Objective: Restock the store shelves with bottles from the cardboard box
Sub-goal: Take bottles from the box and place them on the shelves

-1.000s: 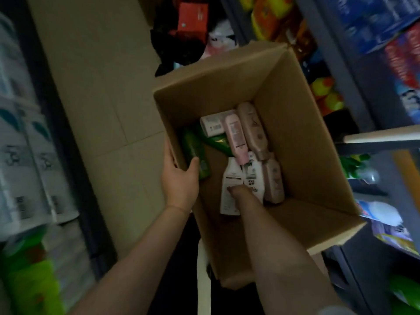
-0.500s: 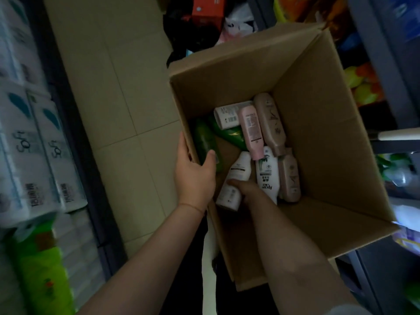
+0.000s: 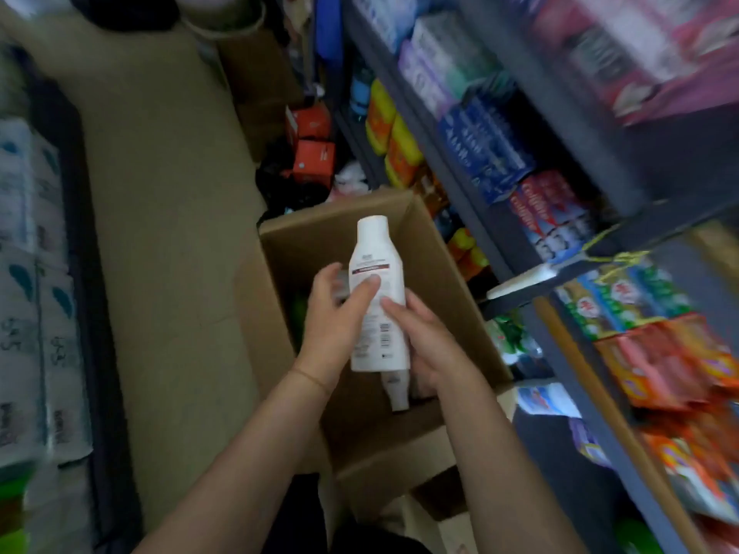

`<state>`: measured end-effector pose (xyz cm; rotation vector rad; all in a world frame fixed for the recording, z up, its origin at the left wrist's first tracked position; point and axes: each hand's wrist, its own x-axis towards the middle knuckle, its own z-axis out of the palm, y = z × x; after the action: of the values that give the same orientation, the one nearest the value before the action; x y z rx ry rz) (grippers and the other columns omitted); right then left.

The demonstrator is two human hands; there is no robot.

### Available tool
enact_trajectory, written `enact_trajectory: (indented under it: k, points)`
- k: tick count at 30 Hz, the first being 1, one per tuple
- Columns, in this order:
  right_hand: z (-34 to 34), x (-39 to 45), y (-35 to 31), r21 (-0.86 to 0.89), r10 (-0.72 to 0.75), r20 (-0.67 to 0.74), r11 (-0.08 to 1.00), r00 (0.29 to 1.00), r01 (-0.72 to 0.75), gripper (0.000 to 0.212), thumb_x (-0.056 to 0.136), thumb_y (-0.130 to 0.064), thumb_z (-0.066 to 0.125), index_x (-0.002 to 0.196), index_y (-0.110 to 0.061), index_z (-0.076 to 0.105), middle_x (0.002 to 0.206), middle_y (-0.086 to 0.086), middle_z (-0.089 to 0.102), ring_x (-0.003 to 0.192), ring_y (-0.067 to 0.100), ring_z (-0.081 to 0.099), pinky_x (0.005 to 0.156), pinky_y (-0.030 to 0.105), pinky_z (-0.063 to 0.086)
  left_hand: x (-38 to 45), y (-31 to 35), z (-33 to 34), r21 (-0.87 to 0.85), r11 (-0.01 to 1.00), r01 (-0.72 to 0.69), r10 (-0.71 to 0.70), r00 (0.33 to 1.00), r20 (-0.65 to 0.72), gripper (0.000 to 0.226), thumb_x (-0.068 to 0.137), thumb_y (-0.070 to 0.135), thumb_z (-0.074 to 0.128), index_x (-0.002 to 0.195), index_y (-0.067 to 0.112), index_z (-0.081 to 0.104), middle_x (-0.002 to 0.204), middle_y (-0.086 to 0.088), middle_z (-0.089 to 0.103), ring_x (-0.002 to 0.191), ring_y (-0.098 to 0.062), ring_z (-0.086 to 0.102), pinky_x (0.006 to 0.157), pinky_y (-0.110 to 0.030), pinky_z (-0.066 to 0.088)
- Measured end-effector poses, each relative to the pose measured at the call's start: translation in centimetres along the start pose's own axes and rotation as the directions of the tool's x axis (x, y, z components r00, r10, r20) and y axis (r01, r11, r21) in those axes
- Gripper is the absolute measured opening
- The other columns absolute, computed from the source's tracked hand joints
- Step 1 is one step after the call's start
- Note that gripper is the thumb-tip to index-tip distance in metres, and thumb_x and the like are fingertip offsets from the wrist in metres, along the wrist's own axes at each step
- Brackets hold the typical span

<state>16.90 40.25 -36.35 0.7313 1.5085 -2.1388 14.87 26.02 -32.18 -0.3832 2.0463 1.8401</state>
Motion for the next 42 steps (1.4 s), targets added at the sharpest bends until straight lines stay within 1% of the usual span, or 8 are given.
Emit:
enact_trajectory:
  k: [4, 9, 11, 15, 19, 29, 38, 42]
  points:
    - [0.5, -9.9, -5.7, 0.069, -0.279, -0.027, 0.957, 0.96, 0.28, 0.037, 0.103, -0.033, 0.043, 0.135, -0.022, 0.058, 0.129, 0.004, 0.066, 0.12, 0.018, 0.062, 0.106, 0.042, 0.046, -3.9, 7.2, 3.6, -0.251, 0.967, 0.033, 0.022, 0.977, 0.212, 0.085, 0.064, 0.056, 0.08, 0.139, 0.035, 0.045, 0.123, -0.002, 0.065, 0.107, -0.021, 0.068, 0.093, -0.045, 0.056]
    - [-3.6, -20.7, -10.3, -0.159, -0.534, -0.212, 0.845, 0.818, 0.51, 0.025, 0.099, -0.016, 0.055, 0.111, -0.028, 0.074, 0.12, 0.003, 0.069, 0.113, 0.022, 0.065, 0.09, 0.035, 0.053, -10.4, 13.9, 7.9, -0.409, 0.877, 0.252, 0.033, 0.818, 0.574, 0.046, 0.079, 0.031, 0.071, 0.118, 0.008, 0.063, 0.095, -0.014, 0.068, 0.08, -0.027, 0.069, 0.074, -0.04, 0.058]
    - [-4.6, -22.3, -10.8, -0.188, -0.557, -0.313, 0.83, 0.769, 0.525, 0.012, 0.092, -0.025, 0.065, 0.101, -0.029, 0.071, 0.109, 0.003, 0.071, 0.103, 0.025, 0.068, 0.084, 0.04, 0.056, -11.1, 14.2, 9.1, -0.433, 0.86, 0.27, 0.037, 0.813, 0.581, 0.039, 0.085, 0.036, 0.066, 0.113, 0.008, 0.068, 0.096, -0.014, 0.073, 0.081, -0.027, 0.071, 0.076, -0.039, 0.059]
    - [-7.9, -27.7, -10.8, -0.191, -0.52, -0.364, 0.854, 0.773, 0.484, 0.029, 0.085, -0.03, 0.076, 0.109, -0.019, 0.063, 0.105, 0.001, 0.073, 0.095, 0.019, 0.072, 0.08, 0.037, 0.058, -14.4, 15.6, 14.1, -0.336, 0.933, 0.131, 0.105, 0.793, 0.6, 0.065, 0.078, 0.049, 0.068, 0.125, 0.005, 0.065, 0.112, -0.021, 0.071, 0.09, -0.03, 0.07, 0.084, -0.044, 0.057]
    - [-11.0, -32.0, -10.1, -0.245, -0.529, -0.386, 0.849, 0.756, 0.468, 0.037, 0.079, -0.026, 0.082, 0.11, -0.018, 0.064, 0.1, -0.002, 0.076, 0.092, 0.019, 0.073, 0.084, 0.039, 0.059, -18.0, 16.4, 19.1, -0.195, 0.975, -0.105, 0.214, 0.678, 0.703, 0.047, 0.077, 0.047, 0.067, 0.106, 0.01, 0.071, 0.098, -0.016, 0.076, 0.081, -0.024, 0.073, 0.071, -0.037, 0.06]
    - [-16.3, -37.9, -7.9, -0.356, -0.652, -0.669, 0.702, 0.357, 0.616, 0.042, 0.075, -0.009, 0.083, 0.112, -0.017, 0.064, 0.098, 0.001, 0.073, 0.087, 0.011, 0.07, 0.07, 0.025, 0.058, -22.3, 17.1, 26.2, -0.09, 0.898, -0.431, 0.265, 0.364, 0.893, 0.048, 0.075, 0.027, 0.081, 0.12, 0.02, 0.066, 0.11, 0.0, 0.076, 0.102, -0.017, 0.072, 0.078, -0.028, 0.057]
    - [-19.0, -36.0, -9.7, -0.619, -0.746, -0.659, 0.612, 0.097, 0.492, 0.049, 0.074, -0.034, 0.083, 0.118, -0.04, 0.062, 0.114, -0.021, 0.062, 0.117, 0.015, 0.053, 0.099, 0.037, 0.045, -20.2, 17.0, 27.2, -0.108, 0.818, -0.564, 0.349, 0.339, 0.874, 0.056, 0.078, 0.042, 0.076, 0.132, 0.036, 0.062, 0.129, 0.015, 0.067, 0.126, -0.011, 0.058, 0.109, -0.04, 0.045]
    - [-19.4, -32.4, -12.1, -0.584, -0.732, -0.659, 0.641, 0.17, 0.498, 0.052, 0.073, -0.029, 0.084, 0.121, -0.027, 0.064, 0.116, -0.004, 0.065, 0.111, 0.014, 0.057, 0.09, 0.031, 0.048, -17.4, 18.1, 27.3, -0.094, 0.824, -0.559, 0.341, 0.357, 0.87, 0.049, 0.095, 0.028, 0.067, 0.141, 0.036, 0.053, 0.125, 0.02, 0.066, 0.113, 0.006, 0.061, 0.101, -0.024, 0.049]
